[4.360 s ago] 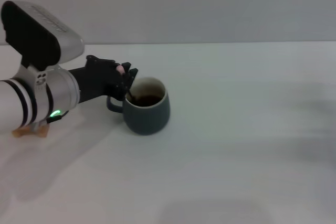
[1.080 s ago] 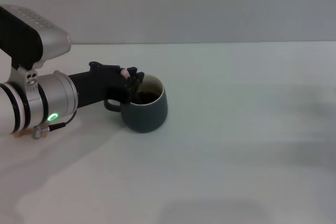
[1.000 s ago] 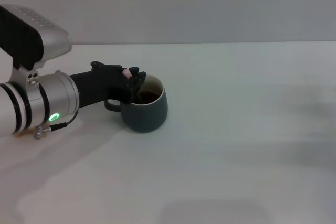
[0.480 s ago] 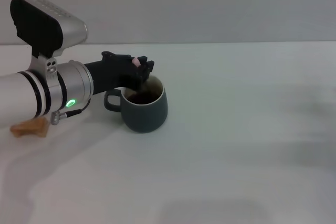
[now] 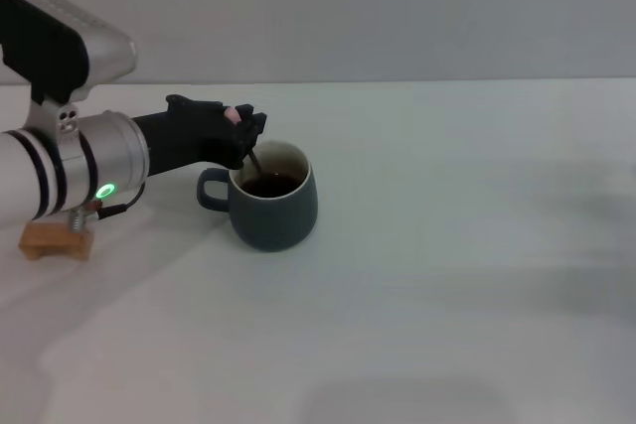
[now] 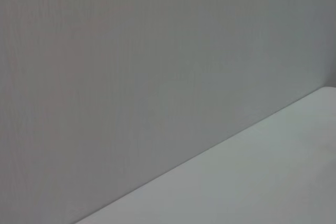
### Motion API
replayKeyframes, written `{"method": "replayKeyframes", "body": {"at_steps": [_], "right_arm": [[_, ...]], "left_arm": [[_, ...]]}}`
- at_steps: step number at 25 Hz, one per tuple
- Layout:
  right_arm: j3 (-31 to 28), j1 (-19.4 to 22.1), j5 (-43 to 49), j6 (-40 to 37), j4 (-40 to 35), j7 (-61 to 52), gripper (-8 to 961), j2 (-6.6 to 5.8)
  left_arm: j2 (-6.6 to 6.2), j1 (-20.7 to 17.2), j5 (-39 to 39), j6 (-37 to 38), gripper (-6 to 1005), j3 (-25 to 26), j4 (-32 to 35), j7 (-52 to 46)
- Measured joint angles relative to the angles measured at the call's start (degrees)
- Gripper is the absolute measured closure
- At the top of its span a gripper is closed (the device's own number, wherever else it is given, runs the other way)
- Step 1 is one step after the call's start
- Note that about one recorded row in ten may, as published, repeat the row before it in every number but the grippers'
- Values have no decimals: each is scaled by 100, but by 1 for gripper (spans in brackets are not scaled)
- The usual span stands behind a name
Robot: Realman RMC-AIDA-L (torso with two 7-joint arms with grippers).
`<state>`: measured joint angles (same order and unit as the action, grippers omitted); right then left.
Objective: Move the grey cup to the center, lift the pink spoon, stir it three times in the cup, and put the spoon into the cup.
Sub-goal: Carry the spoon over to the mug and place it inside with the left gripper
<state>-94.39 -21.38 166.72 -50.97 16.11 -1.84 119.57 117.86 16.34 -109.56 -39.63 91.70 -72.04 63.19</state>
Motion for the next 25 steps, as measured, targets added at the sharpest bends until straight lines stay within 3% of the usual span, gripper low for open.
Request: {"method": "replayKeyframes", "body": {"at_steps": [12,17,25], "right_arm": [[0,-43,0,27,7,-1,322,-4],[0,-42,1,27,7,-1,322,-3],[0,-41,1,27,7,-1,322,-4]], "left_arm": [[20,-405,22,-335,856,-61,-396,-54],[27,-398,75,-333,856,-133,-400,-53],[45,-31,223,143,856,-443,-117,1]]}}
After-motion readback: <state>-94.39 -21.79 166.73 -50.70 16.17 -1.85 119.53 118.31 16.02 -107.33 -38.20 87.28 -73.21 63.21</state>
